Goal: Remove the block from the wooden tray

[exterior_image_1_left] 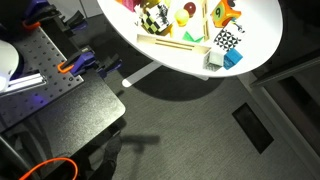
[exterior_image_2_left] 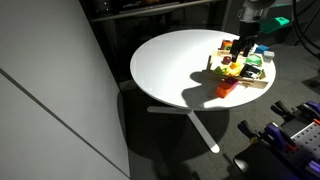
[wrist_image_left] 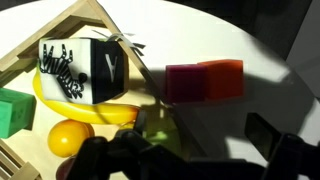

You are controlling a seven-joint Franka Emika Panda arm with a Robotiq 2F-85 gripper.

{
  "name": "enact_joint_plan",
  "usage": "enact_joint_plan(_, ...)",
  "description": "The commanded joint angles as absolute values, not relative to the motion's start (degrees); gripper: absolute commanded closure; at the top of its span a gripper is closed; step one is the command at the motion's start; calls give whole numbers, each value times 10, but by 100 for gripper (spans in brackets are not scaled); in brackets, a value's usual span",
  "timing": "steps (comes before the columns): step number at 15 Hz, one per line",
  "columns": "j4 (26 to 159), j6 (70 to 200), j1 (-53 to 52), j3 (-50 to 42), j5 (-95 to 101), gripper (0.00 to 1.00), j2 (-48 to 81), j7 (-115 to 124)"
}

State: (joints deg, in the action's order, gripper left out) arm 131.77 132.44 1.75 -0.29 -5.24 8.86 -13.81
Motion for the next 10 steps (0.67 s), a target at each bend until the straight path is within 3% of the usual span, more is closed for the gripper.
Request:
enact_joint_plan(1,1305,1318,19,-15,-5,0,103,-106)
enact_joint_plan(10,1319,1335,20,-42,113,0,109,-41)
